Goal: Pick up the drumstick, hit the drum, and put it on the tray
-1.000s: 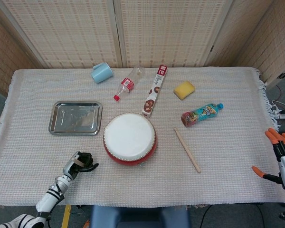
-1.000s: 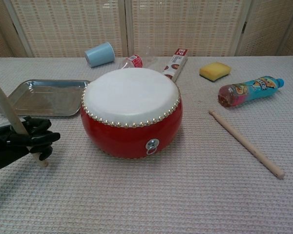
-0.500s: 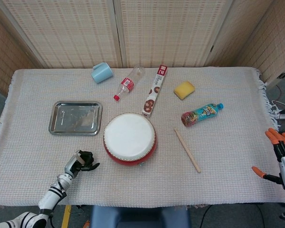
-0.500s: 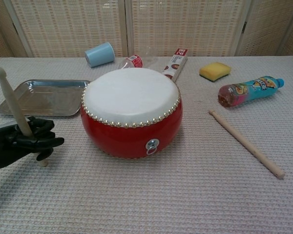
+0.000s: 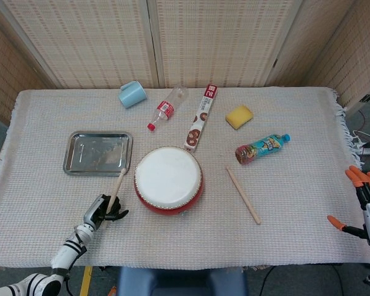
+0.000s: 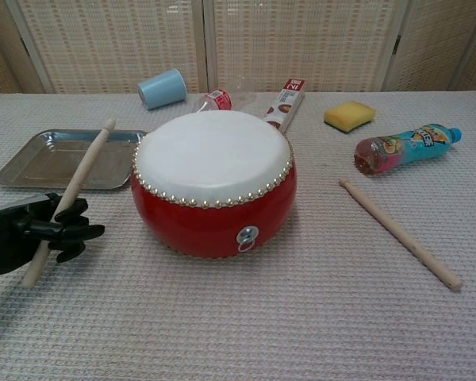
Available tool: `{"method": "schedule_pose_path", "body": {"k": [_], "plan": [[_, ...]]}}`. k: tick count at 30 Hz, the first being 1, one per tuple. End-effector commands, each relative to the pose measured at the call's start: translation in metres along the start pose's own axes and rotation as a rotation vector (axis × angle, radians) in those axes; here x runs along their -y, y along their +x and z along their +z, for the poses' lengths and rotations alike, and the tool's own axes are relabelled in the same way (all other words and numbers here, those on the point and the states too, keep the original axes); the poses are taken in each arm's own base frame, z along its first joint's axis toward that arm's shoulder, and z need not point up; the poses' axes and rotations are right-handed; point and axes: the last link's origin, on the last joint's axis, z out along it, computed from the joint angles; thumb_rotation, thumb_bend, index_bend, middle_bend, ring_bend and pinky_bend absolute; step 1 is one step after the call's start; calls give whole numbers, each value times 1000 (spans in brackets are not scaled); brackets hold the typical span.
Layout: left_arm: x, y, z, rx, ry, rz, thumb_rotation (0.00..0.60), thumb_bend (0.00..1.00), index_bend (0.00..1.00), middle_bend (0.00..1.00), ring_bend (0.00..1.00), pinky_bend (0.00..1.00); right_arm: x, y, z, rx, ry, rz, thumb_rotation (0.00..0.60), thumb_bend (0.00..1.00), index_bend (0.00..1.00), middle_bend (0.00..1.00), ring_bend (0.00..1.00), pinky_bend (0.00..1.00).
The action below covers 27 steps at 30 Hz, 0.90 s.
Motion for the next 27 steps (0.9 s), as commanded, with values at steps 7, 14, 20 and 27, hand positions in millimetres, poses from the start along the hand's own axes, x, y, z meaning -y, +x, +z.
{"method": "schedule_pose_path", "body": {"k": [7,14,20,27], "plan": [[-1,2,-5,-25,-30,-8,600,238,964,1000,995,934,0,1,-1,-9,0,2,600,64,0,19,0,68],[-13,10,-14,-62,-88,-89,600,235,1000,1000,1000,995,2,0,1,-8,8,3,600,64,0,19,0,68],[-20,17,-21,-88,-126,-86,600,252,1000,1000,1000,1000,2,0,1,-11,11,5,600,64,0,19,0,68],[-8,9,-26,-61,-110,-20,600,251,1000,1000,1000,1000,2,0,0,-9,10,5,600,64,0,19,0,68]]}}
